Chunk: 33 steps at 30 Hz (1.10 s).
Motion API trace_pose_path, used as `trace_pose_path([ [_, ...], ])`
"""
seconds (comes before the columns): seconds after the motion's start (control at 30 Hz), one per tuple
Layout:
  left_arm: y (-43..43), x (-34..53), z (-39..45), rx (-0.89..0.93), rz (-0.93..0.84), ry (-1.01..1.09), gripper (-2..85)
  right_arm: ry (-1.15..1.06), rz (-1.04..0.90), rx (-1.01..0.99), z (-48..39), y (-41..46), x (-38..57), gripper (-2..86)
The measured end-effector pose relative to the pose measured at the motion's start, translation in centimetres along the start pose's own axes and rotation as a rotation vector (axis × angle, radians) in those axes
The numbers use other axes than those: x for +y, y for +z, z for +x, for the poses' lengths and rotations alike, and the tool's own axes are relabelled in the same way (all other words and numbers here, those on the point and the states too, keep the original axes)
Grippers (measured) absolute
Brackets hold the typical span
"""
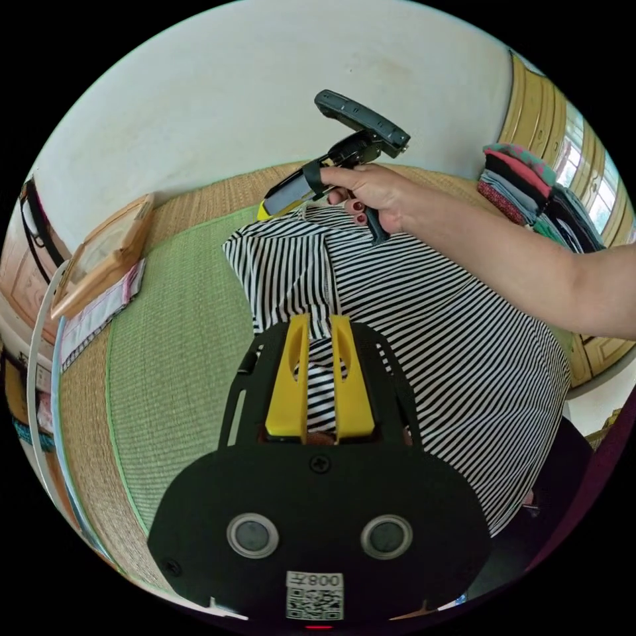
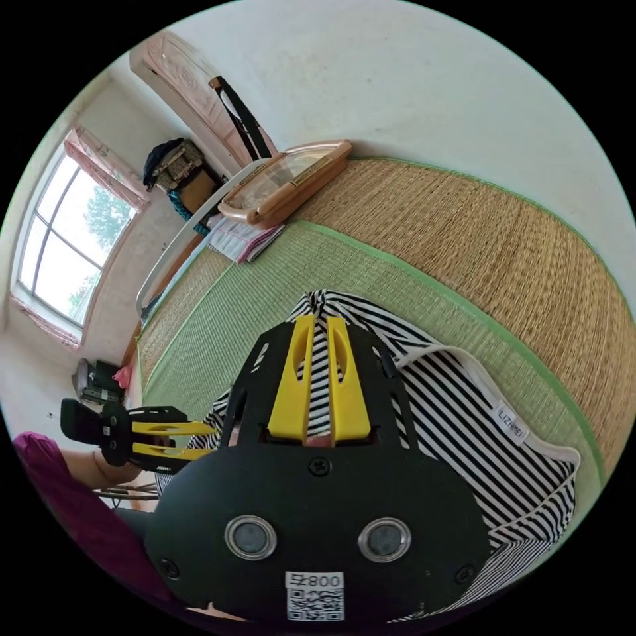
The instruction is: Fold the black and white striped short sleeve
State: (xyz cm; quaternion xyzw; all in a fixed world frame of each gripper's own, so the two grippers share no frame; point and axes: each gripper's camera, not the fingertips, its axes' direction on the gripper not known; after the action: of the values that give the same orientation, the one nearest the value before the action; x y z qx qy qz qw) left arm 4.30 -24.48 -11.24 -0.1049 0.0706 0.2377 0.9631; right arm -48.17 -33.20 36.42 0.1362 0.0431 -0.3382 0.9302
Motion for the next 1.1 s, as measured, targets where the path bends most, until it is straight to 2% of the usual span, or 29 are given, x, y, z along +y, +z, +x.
trace_pose_path([
  [0.13,2.5,-0.9,-0.4,-0.001,-0.071,-0.008,1.9,0.006,-0.001,-0.005,0.8,-0.5,1.9,2.4],
  [0.4,1.8,-1.1,-0.7,-0.029,-0.004,-0.021,0.5,-0.015,-0.004,-0.027,2.0,-1.8,5.4,1.8],
  [0.57,3.9,-2.3,-1.4,0.014,-0.06,-0.022,0.6,0.003,-0.022,-0.028,3.1,-1.9,6.7,1.6],
  [0.7,3.0,-2.2,-1.3,0.02,-0.02,-0.025,0.3,0.014,-0.035,0.034,4.1,-1.9,7.5,1.0],
  [0.8,4.2,-1.9,-1.2,0.031,-0.059,-0.024,0.2,0.034,-0.049,0.062,5.2,-1.6,8.2,0.5],
  [0.93,4.2,-2.0,-1.8,0.05,-0.021,-0.049,0.4,0.056,-0.03,0.017,6.2,-2.7,9.1,0.1],
  [1.1,4.4,-2.6,-2.5,0.081,0.011,-0.071,0.9,0.031,0.044,0.069,5.8,-5.7,11.2,0.1],
])
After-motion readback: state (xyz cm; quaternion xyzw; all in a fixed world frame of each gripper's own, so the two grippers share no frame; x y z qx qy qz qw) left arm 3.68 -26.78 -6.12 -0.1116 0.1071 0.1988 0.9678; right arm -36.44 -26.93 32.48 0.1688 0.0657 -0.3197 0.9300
